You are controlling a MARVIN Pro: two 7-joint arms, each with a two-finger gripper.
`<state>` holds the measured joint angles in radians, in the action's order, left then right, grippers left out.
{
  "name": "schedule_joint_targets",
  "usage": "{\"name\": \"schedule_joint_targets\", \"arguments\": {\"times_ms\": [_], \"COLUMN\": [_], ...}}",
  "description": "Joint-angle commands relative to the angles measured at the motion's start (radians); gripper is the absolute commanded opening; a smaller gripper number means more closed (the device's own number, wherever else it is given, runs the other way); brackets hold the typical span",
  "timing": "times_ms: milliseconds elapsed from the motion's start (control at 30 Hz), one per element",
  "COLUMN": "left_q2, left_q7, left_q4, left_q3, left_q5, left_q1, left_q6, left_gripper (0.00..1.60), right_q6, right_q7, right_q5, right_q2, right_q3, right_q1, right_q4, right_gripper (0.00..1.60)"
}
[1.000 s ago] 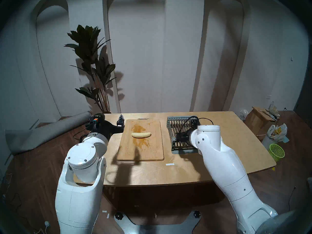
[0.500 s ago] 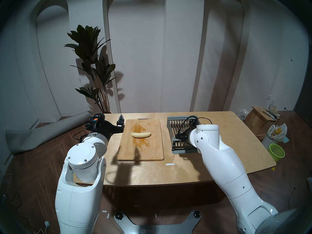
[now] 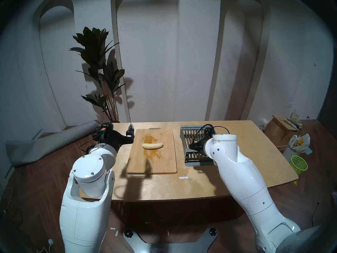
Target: Cut the banana into four pieces on the cutting board
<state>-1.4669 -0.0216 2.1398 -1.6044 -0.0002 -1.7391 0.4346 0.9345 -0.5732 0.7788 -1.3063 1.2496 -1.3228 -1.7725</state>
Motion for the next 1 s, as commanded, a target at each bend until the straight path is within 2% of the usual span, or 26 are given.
{"name": "schedule_joint_targets", "arguments": {"times_ms": [0,733,900,933,967], "left_q2": [0.0,0.001,0.001,0.001,0.001], "left_q7": [0.001,0.002,0.002,0.002,0.003], "left_q4": [0.02,0.019,0.02,0.02,0.02], "left_q3": [0.003,0.003,0.003,0.003,0.003], "left_q5": [0.002,0.0,0.0,0.0,0.0], "left_q1": [0.009,0.009,0.009,0.009,0.009], "left_q6": [-0.003,-0.004,-0.003,-0.003,-0.003], "left_gripper": [1.6,1.6,1.6,1.6,1.6], "right_q6": [0.011,0.025,0.025,0.025,0.025], "right_q7": [-0.018,-0.115,-0.13,-0.12,-0.081], "right_q5": [0.013,0.106,0.12,0.118,0.109], "right_q2": [-0.01,-0.055,-0.044,-0.039,-0.003], "right_q3": [0.026,0.083,0.079,0.077,0.058], "right_q1": [-0.017,-0.101,-0.115,-0.115,-0.117], "right_q4": [-0.091,-0.359,-0.406,-0.409,-0.417], "right_gripper": [0.0,0.0,0.0,0.0,0.0]}}
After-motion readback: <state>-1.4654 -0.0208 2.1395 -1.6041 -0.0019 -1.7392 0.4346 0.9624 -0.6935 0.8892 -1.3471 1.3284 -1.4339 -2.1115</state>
